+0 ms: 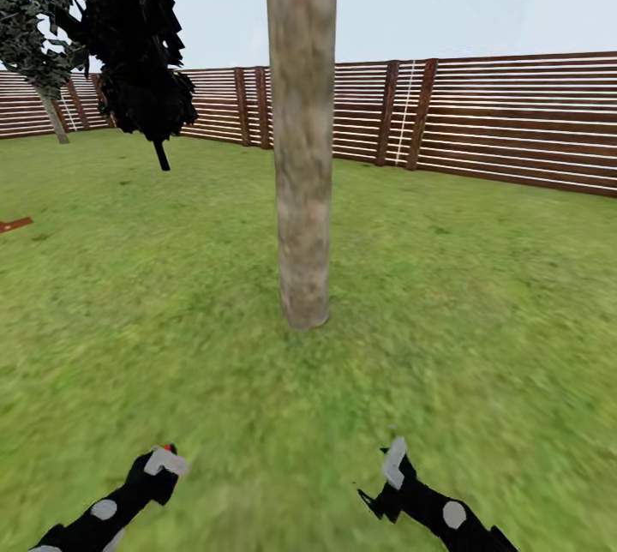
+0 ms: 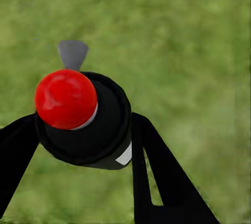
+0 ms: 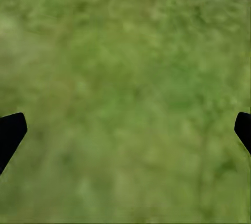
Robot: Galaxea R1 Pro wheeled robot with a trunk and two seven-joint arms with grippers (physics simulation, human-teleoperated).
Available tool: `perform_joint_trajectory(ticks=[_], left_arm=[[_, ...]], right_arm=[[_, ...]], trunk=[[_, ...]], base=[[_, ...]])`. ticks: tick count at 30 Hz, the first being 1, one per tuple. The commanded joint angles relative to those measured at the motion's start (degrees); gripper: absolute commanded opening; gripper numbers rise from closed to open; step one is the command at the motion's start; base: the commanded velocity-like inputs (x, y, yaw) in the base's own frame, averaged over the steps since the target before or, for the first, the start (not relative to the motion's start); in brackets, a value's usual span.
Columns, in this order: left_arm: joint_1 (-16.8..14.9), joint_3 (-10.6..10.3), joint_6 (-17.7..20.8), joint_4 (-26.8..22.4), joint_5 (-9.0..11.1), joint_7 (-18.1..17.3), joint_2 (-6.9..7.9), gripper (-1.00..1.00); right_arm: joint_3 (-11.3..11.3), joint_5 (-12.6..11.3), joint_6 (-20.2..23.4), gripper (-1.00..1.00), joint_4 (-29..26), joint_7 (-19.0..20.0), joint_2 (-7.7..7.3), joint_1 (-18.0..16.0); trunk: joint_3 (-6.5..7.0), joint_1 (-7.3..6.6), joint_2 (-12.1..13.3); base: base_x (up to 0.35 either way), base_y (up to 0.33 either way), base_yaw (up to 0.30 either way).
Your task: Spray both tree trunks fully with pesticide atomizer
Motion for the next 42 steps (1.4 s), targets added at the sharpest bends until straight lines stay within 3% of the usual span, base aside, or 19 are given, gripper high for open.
perform_joint_trajectory(ticks=[1,2,4,9,12,14,24,25,30,34,39,42], left_arm=[[-4.2,0.2,8.2,-0.2,-6.7,-16.9,0.52,-1.00],[-5.9,0.2,10.0,-0.3,-9.5,-23.7,0.70,-1.00],[-7.8,0.2,10.9,-0.3,-13.6,-30.3,0.74,-1.00],[-10.5,0.2,14.1,-3.1,-23.3,-44.4,0.13,-1.00],[-10.9,0.4,16.8,-8.1,-25.1,-53.3,0.58,-1.00],[-11.0,0.5,17.3,-10.3,-25.3,-56.1,0.68,-1.00],[-10.4,0.5,16.7,-11.6,-25.4,-57.6,0.25,-1.00],[-10.4,0.4,16.6,-11.7,-25.3,-57.6,0.12,-1.00],[-10.3,0.3,16.4,-11.7,-25.4,-57.0,-1.94,-1.00],[-10.3,0.2,16.3,-11.8,-25.5,-54.2,-4.06,-1.00],[-10.4,0.2,14.3,-11.7,-27.4,-53.6,-7.56,-1.00],[-10.4,0.3,14.0,-11.7,-27.6,-52.9,-8.37,-1.00]], right_arm=[[0.2,1.9,0.7,1.00,-3.7,7.5,-0.13,-1.3],[0.2,3.6,0.8,1.00,-4.0,12.9,-0.14,-3.0],[0.2,5.2,0.9,1.00,-4.3,19.3,-0.15,-5.3],[0.2,6.0,1.0,1.00,-4.9,29.4,0.03,-9.8],[0.2,5.9,1.0,1.00,-6.0,31.3,0.10,-10.3],[0.2,5.8,0.9,1.00,-6.1,31.6,0.25,-10.4],[0.4,6.0,0.9,1.00,-6.1,31.7,1.67,-10.4],[0.5,6.0,1.0,-1.00,-6.2,31.8,2.14,-10.4],[0.5,6.0,1.0,-1.00,-6.3,31.8,4.18,-10.4],[0.6,6.1,0.9,-1.00,-6.5,32.7,5.21,-10.4],[0.6,6.0,0.9,-1.00,-8.6,34.3,6.33,-10.4],[0.6,6.0,0.9,-1.00,-8.7,34.4,7.14,-10.4]], trunk=[[-0.05,0.02,0.0],[-0.05,0.02,0.0],[-0.05,0.02,0.0],[-0.05,0.02,0.0],[-0.05,0.02,0.0],[-0.05,0.02,0.0],[-0.05,0.02,0.0],[-0.05,0.02,0.0],[-0.05,0.02,0.0],[-0.05,0.02,0.0],[-0.05,0.02,0.0],[-0.05,0.02,0.0]], base=[[0.335,0.000,0.000],[0.334,0.000,0.000],[0.332,0.000,0.000],[0.213,0.000,0.000],[0.025,0.000,0.000],[0.006,0.000,0.000],[0.000,0.000,0.000],[0.000,0.000,0.000],[0.000,0.000,0.000],[0.000,0.000,0.000],[0.000,0.000,0.000],[0.000,0.000,0.000]])
